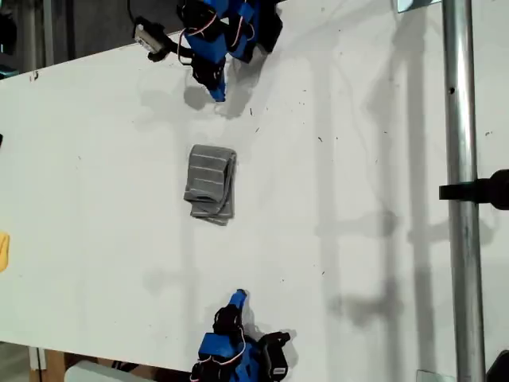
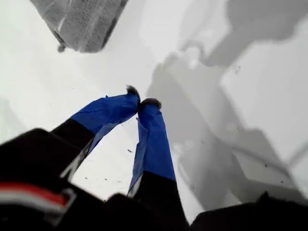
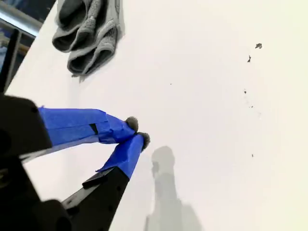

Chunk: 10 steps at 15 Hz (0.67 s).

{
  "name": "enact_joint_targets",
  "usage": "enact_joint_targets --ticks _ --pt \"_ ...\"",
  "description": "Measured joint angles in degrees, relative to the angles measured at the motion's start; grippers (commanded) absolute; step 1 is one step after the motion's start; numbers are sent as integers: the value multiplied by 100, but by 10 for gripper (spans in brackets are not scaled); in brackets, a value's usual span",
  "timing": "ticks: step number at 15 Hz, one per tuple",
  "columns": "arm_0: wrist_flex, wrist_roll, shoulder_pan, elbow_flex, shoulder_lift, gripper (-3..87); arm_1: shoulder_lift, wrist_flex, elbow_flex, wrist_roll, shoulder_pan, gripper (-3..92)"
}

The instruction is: Grasp corners of a towel and fold twice.

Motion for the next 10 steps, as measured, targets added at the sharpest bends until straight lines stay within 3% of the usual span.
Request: enact_joint_targets --ticks 3,10 --pt "0 1793 9 0 0 -2 79 123 53 316 -105 86" --pt "0 2048 26 0 0 -2 79 123 53 334 -193 86"
